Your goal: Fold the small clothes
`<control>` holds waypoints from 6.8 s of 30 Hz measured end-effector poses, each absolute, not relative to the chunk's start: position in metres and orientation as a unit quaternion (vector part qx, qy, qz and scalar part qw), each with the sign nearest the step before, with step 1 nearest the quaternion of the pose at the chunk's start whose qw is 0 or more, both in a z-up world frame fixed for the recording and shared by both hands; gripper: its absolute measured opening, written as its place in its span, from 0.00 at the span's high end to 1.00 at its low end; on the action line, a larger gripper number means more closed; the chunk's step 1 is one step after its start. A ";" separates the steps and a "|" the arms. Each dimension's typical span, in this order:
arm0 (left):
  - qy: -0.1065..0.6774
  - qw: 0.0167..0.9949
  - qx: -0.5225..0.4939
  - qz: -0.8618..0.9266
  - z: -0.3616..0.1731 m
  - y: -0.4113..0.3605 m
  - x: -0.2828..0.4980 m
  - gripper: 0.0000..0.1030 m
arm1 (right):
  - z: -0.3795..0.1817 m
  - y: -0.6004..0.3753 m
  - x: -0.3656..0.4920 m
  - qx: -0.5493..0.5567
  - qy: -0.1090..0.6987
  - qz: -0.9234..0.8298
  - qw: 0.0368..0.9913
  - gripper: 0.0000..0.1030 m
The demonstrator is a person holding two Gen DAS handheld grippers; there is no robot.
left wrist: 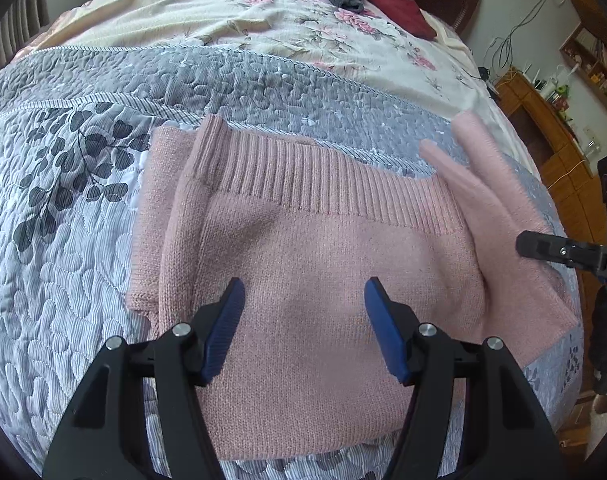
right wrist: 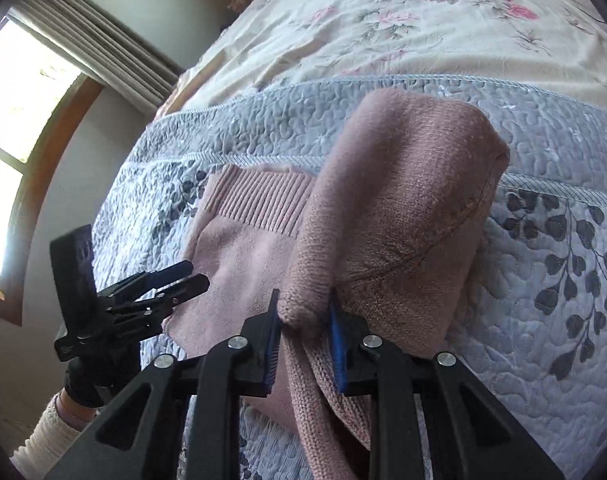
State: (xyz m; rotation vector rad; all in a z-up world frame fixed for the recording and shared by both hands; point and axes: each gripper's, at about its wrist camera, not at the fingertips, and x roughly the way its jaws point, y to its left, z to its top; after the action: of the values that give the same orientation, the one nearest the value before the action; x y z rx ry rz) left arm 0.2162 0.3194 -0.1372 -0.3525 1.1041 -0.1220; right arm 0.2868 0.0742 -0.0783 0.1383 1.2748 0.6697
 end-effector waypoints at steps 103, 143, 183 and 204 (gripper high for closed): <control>0.512 0.803 -0.296 -0.074 -0.138 0.410 0.147 0.55 | -0.159 0.096 0.183 0.144 0.631 0.347 0.679 0.49; 0.504 0.821 -0.268 -0.010 -0.144 0.441 0.289 0.89 | -0.159 0.092 0.189 0.115 0.604 0.342 0.711 0.57; 0.551 0.730 -0.341 -0.217 -0.218 0.396 0.268 0.31 | -0.205 0.136 0.302 0.280 0.604 0.386 0.639 0.13; 0.480 0.744 -0.335 -0.322 -0.122 0.230 0.170 0.54 | -0.097 -0.043 0.173 0.279 0.538 0.393 0.692 0.43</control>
State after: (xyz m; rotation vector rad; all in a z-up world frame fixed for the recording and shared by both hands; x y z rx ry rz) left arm 0.1703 0.2305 -0.1216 -0.7336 1.0514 -0.7048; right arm 0.1728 -0.0433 -0.0967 0.6242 1.2016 0.8783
